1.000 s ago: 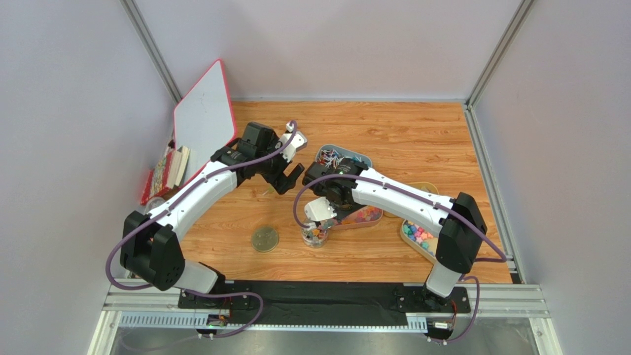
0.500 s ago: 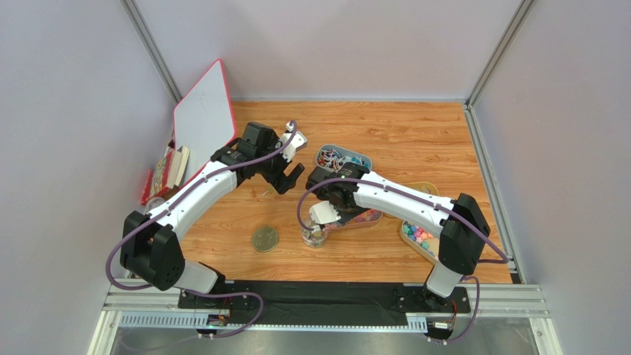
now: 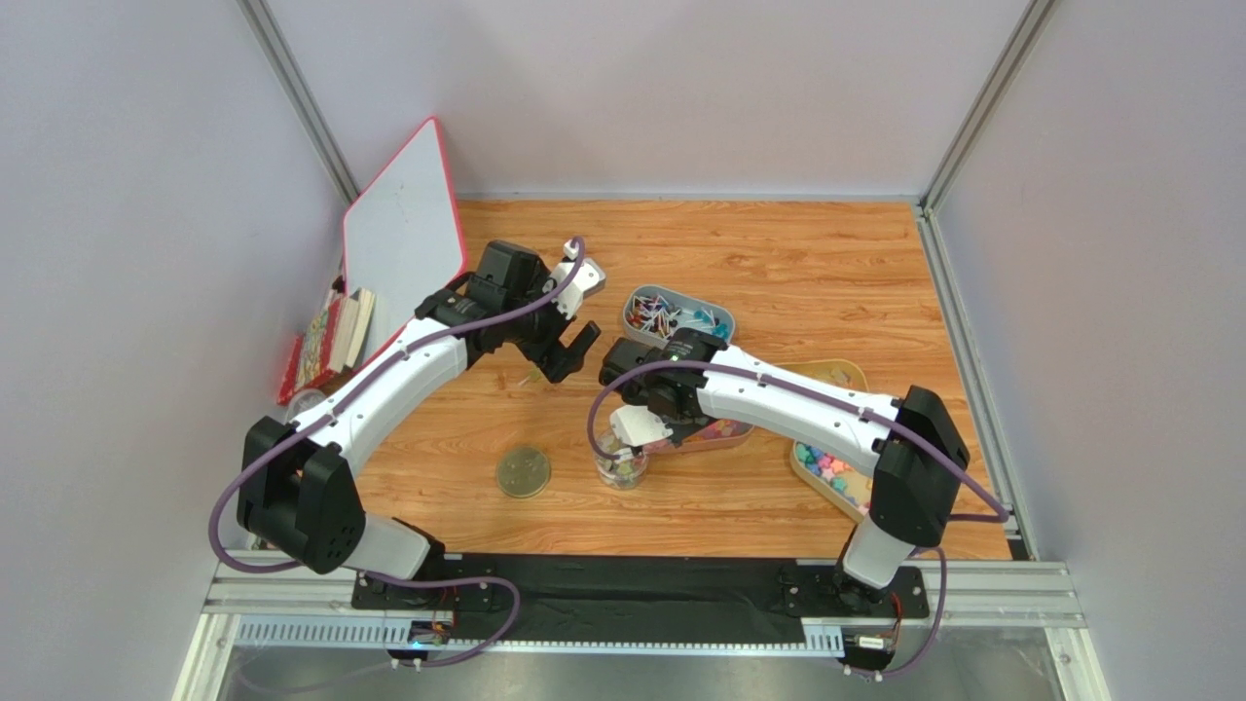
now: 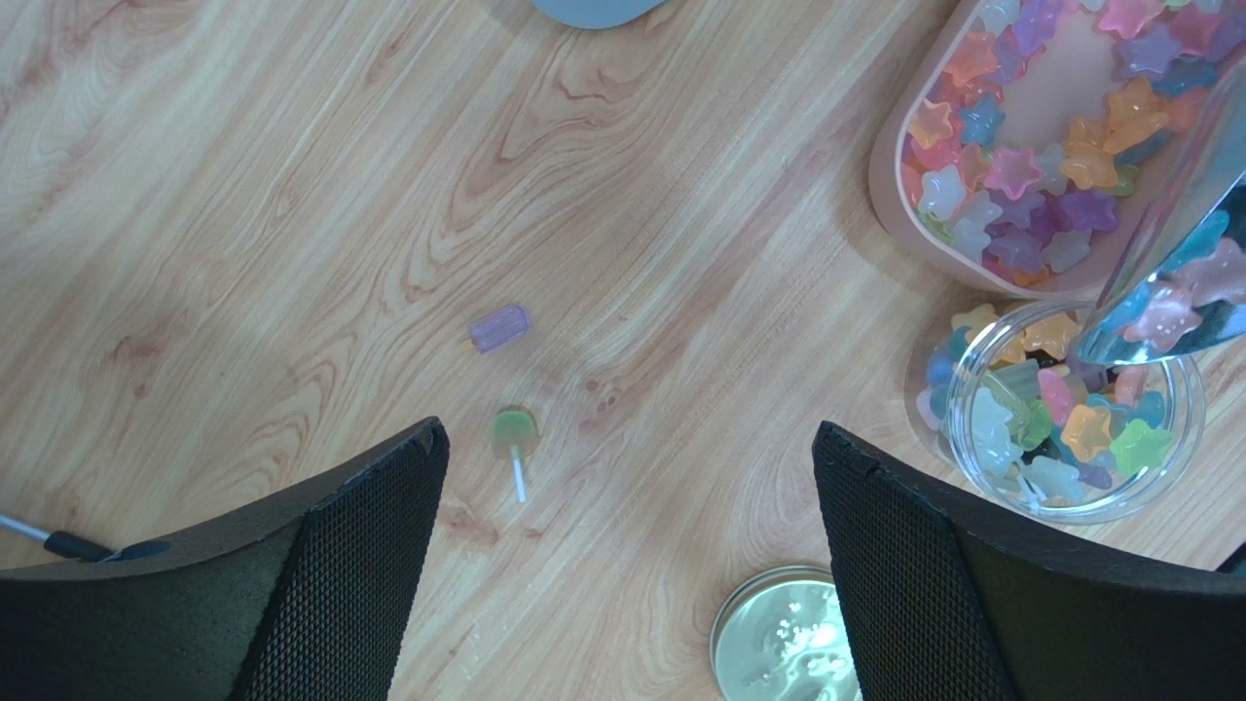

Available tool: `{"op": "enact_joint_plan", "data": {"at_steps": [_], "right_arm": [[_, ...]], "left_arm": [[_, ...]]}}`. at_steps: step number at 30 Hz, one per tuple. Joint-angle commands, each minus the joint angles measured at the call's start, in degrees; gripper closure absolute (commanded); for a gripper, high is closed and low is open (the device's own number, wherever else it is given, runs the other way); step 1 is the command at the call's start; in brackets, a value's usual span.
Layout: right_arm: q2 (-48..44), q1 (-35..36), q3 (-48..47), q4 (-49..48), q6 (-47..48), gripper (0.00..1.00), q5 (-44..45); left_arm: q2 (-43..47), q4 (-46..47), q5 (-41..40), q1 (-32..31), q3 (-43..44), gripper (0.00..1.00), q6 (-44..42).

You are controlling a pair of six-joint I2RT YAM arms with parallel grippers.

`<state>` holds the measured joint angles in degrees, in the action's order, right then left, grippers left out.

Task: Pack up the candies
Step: Place the fake candies in the packing bottle, then place the spatula at the center of the board.

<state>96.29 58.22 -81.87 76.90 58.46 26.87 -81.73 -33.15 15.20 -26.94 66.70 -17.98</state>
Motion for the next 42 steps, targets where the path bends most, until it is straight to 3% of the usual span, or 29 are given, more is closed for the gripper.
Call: {"op": "enact_joint_plan", "data": {"at_steps": [1,6,18,25,31,34,35,38,42], "right_arm": [[1.0,3.6,-3.3,14.1,-2.3,1.00,5.1],[2.3,4.5,-5.1,18.6,-4.5,1.00,8.2],[1.9,5.9,-3.4,18.7,-4.8,1.00,10.9],[-3.4,0.5,2.1,18.7,-6.6,1.00,11.4],[-8.6,-13.9,0.8,16.5,-8.9,1.00,5.5],[-9.3,-26.6,-1.3,11.2,-10.4,1.00,-4.8],[-8.8,-34.5,-1.8,8.0,-11.2,1.00,-9.9],[-4.5,-48.6,-2.3,2.1,-14.9,1.00,-17.8],[5.3,-60.2,-8.5,-1.0,-19.7,1.00,-24.0]], "left_arm": [[1.3,1.3,1.2,0.2,1.0,0.00,0.0],[1.3,1.5,1.2,0.2,1.0,0.00,0.1],[2.3,1.5,1.1,0.2,0.8,0.00,0.0],[2.0,1.2,0.4,0.2,1.4,0.00,0.0],[2.7,0.5,-2.5,0.2,2.8,0.00,0.0],[3.8,-0.2,-6.1,0.2,4.8,0.00,-0.7],[4.0,-0.8,-6.8,0.2,6.4,0.00,-0.7],[3.2,-4.6,-6.2,0.2,11.7,0.00,-0.7],[-2.8,-11.9,-8.1,0.2,20.3,0.00,3.0]]}}
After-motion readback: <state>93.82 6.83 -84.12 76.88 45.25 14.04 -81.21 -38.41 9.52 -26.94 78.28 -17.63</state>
